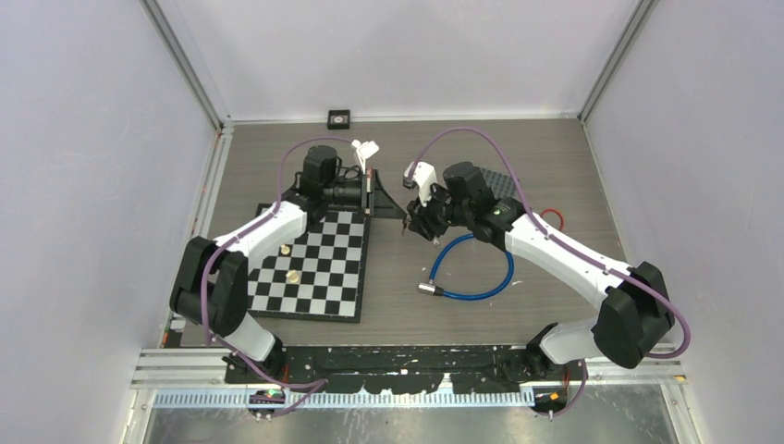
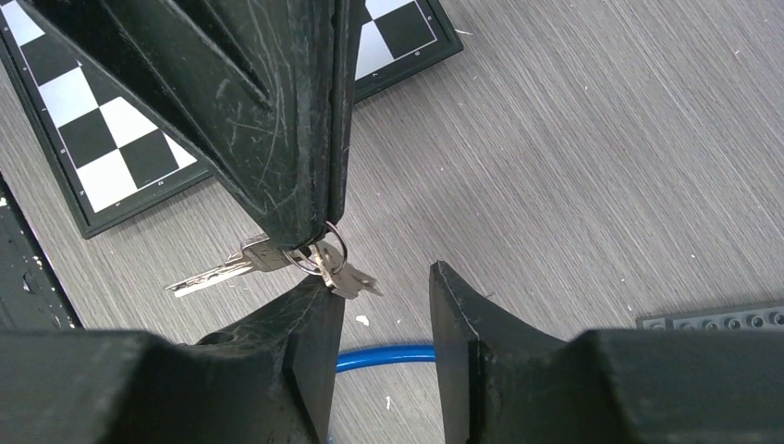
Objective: Unlock with the key
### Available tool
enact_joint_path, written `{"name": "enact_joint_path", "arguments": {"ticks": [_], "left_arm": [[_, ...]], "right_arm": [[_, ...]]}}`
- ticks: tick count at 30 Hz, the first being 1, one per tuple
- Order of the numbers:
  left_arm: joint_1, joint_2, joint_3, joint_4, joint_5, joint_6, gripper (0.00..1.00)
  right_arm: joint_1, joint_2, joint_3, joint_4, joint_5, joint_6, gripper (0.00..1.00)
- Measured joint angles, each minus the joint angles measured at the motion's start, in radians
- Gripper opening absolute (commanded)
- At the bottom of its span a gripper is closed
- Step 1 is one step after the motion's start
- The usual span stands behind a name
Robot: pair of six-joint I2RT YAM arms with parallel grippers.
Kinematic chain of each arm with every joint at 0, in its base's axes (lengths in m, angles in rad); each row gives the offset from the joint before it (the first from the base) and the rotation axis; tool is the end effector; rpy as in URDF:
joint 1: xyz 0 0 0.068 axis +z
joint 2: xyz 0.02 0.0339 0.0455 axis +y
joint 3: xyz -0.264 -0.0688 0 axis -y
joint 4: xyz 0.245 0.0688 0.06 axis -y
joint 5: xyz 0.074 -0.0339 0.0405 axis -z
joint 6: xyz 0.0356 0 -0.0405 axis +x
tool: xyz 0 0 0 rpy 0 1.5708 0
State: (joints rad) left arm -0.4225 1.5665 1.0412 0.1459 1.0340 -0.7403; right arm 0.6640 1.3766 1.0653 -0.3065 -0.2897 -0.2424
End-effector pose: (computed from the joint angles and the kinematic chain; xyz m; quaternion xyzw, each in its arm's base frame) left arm 0.3036 -0.1700 0.2724 0.1600 0.7544 -0.6098 0.1829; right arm 0.2369 0.1983 0.2920 -0.4445 0.7615 0.2204 0.4170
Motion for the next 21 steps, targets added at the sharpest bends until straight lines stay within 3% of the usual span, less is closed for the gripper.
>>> {"name": "enact_joint_path", "arguments": {"ticks": [8,14,21], "left_arm": [[0.000,0.000,-0.011,-0.005,-0.031,-0.013,0.00],[0.000,0.001,0.030,-0.123,-0.168,-0.020,0.00],[-0.010,0.030,0.144,-0.279,-0.367,-0.076,0.00]], "right_arm": [[0.001,-0.011,0.000,-0.024,-0.006,-0.014,0.52],[0.008,-0.047,0.026,-0.126,-0.004,-0.061,0.55],[0.047,-0.037,0.135,-0.203,0.023,-0.069,0.51]]}}
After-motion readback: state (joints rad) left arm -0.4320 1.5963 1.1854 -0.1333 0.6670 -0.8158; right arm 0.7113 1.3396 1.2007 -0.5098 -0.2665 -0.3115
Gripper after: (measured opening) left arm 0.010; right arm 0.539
